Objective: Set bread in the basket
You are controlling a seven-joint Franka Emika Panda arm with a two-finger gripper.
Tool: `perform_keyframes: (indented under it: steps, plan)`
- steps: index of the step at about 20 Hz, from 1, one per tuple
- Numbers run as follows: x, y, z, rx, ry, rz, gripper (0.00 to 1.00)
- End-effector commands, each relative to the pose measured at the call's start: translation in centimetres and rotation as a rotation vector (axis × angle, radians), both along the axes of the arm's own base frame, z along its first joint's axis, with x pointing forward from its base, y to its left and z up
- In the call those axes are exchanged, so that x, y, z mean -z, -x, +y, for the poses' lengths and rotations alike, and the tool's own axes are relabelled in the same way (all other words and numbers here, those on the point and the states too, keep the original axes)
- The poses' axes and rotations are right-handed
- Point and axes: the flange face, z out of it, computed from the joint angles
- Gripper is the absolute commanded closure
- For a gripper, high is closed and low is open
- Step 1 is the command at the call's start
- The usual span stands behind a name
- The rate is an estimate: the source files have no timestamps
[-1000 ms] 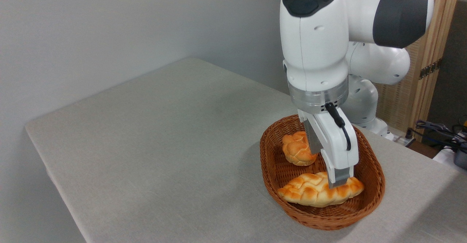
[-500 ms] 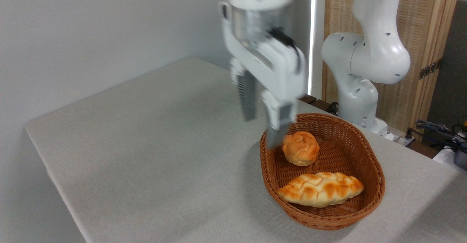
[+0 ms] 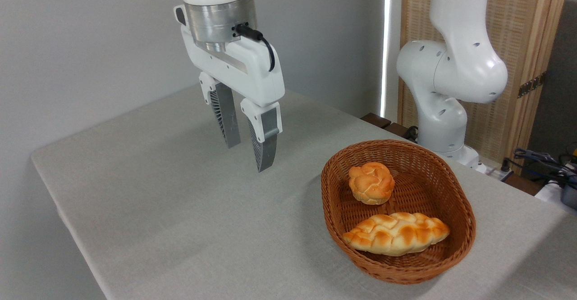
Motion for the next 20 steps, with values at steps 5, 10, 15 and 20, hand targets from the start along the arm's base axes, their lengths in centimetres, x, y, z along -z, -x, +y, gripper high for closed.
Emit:
perform_keyframes:
  steps: [5, 10, 15, 20]
  plan:
    - [-1.0, -0.4, 0.8, -0.01, -0.003, -0.008, 0.0]
    - [-1.9, -0.4, 1.3, -0.03, -0.029, -0.024, 0.0]
    - [-3.0, -1.5, 1.1, -0.015, -0.038, -0.047, 0.0]
    - [-2.6, -1.2, 1.0, -0.018, -0.038, -0.012, 0.0]
